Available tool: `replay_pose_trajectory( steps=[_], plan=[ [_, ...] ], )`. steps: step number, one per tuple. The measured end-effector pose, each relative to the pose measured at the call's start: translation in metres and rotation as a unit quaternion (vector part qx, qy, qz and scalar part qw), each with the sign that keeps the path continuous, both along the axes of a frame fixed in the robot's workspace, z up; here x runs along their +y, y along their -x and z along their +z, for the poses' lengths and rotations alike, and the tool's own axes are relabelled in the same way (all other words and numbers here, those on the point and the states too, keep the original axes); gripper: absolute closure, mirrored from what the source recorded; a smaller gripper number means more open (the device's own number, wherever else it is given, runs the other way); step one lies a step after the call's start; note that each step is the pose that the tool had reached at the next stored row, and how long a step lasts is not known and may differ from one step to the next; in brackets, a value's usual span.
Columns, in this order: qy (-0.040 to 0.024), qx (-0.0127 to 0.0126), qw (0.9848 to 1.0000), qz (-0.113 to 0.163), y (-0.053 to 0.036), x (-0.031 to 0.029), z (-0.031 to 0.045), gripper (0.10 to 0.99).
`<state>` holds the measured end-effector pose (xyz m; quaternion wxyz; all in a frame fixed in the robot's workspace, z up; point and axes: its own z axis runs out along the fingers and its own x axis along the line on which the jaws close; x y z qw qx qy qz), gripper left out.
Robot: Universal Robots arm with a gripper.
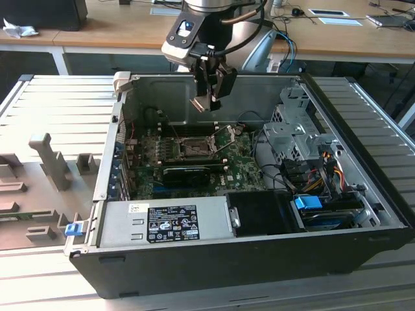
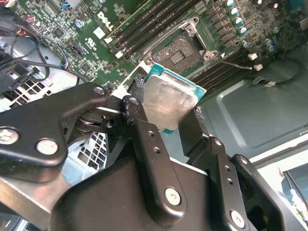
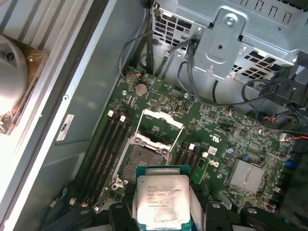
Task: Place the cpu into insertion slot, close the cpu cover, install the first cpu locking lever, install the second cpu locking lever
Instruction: 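Place the cpu into insertion slot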
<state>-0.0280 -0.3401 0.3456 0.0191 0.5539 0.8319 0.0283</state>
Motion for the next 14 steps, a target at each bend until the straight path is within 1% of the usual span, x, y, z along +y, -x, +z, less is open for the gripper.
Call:
replay_pose_trajectory(
  steps=[5, 8, 10, 12, 13, 14],
  plan=[
    [0.0001, -0.0001, 1.0000, -0.008, 0.0000, 0.0000, -0.0012, 0.557],
    [0.0012, 0.0000, 0.9997, -0.024, 0.0000, 0.0000, -0.0016, 0.557],
    [0.0023, 0.0000, 0.9990, -0.046, 0.0000, 0.0000, -0.0021, 0.557],
    [0.0023, 0.0000, 0.9974, -0.073, 0.0000, 0.0000, -0.0028, 0.557],
    [0.0023, 0.0001, 0.9960, -0.089, 0.0000, 0.0000, -0.0034, 0.557],
    [0.0024, 0.0001, 0.9943, -0.107, 0.0000, 0.0000, -0.0041, 0.557]
  ],
)
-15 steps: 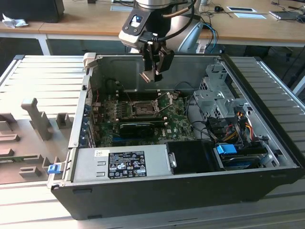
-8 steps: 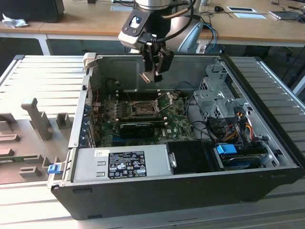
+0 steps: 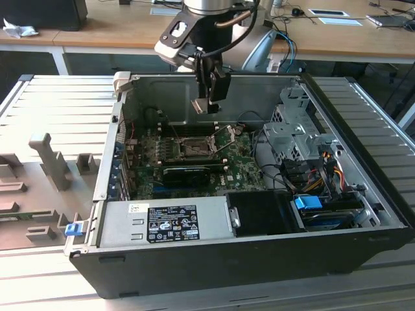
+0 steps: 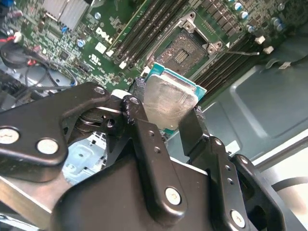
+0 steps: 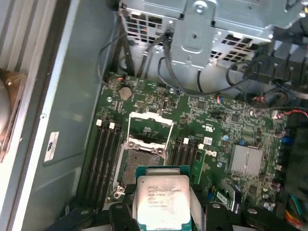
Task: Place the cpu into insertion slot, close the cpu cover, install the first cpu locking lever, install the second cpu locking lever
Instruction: 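Place the cpu into insertion slot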
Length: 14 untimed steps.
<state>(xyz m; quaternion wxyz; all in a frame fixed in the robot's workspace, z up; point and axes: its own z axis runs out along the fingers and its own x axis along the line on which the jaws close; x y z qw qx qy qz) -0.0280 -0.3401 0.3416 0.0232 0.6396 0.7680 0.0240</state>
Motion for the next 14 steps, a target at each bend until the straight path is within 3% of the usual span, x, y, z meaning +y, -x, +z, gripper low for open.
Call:
replay_pose_trajectory(
  steps=[3, 7, 13, 14],
  plan=[
    [0.0000, 0.0000, 0.9996, -0.029, 0.0000, 0.0000, -0.0017, 0.557],
    [0.0000, 0.0000, 0.9983, -0.059, 0.0003, 0.0000, -0.0095, 0.557],
    [0.0006, -0.0014, 0.9972, -0.074, 0.0004, 0.0000, -0.0158, 0.557],
    [0.0022, -0.0029, 0.9971, -0.076, 0.0004, 0.0000, -0.0171, 0.557]
  ],
)
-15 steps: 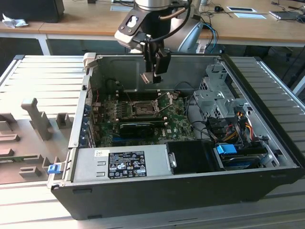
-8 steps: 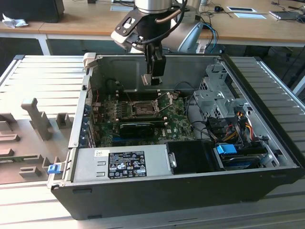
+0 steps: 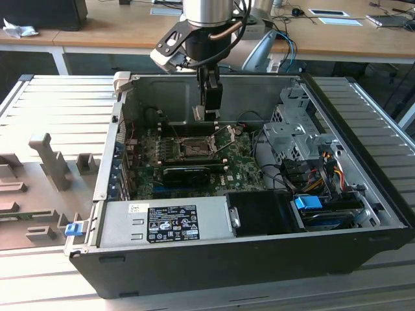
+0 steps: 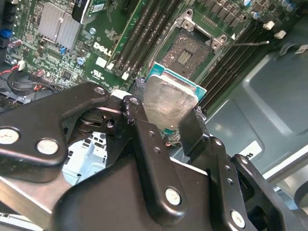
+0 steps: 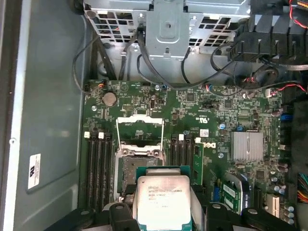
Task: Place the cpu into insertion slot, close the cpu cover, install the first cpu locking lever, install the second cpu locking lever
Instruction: 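Place the cpu into insertion slot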
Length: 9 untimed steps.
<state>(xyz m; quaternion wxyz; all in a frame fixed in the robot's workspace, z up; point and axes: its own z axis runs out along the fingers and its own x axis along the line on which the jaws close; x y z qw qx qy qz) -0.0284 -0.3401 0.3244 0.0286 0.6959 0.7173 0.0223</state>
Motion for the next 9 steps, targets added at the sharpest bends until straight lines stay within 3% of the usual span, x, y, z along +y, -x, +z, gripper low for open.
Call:
replay_pose_trajectory(
  steps=[7, 9],
  plan=[
    [0.0014, -0.0015, 1.0000, -0.001, 0.0005, 0.0000, -0.0073, 0.557],
    [0.0014, -0.0067, 1.0000, -0.001, 0.0017, 0.0000, -0.0090, 0.557]
  ],
)
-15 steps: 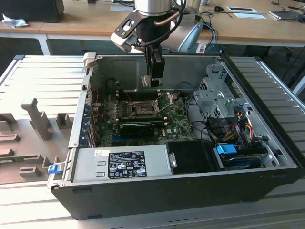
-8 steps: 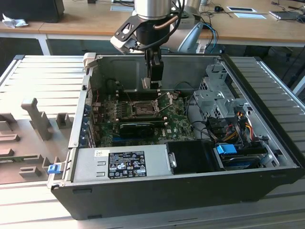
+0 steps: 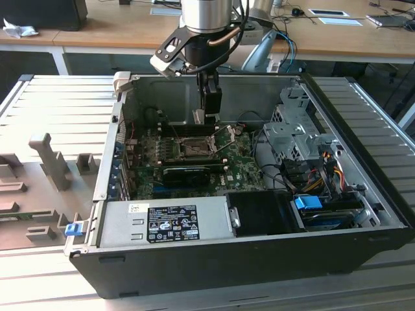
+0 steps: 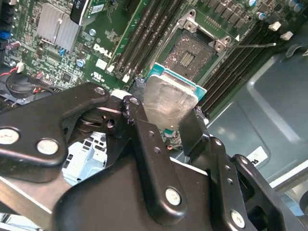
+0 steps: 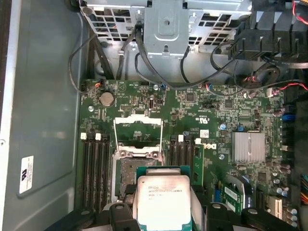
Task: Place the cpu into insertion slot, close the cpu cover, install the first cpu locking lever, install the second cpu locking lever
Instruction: 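Place the cpu into insertion slot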
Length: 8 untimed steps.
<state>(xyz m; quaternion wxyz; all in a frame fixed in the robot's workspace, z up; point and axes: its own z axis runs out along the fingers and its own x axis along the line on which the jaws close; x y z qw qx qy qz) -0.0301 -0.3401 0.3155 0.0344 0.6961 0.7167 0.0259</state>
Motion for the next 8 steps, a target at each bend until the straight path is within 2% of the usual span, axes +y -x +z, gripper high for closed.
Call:
replay_pose_trajectory(
  steps=[1, 2, 8],
  plan=[
    [0.0000, -0.0031, 1.0000, 0.000, 0.0004, 0.0000, -0.0013, 0.557],
    [0.0000, -0.0046, 1.0000, 0.000, 0.0004, 0.0000, -0.0031, 0.557],
    [0.0000, -0.0058, 1.0000, -0.001, 0.0006, 0.0000, -0.0134, 0.557]
  ],
)
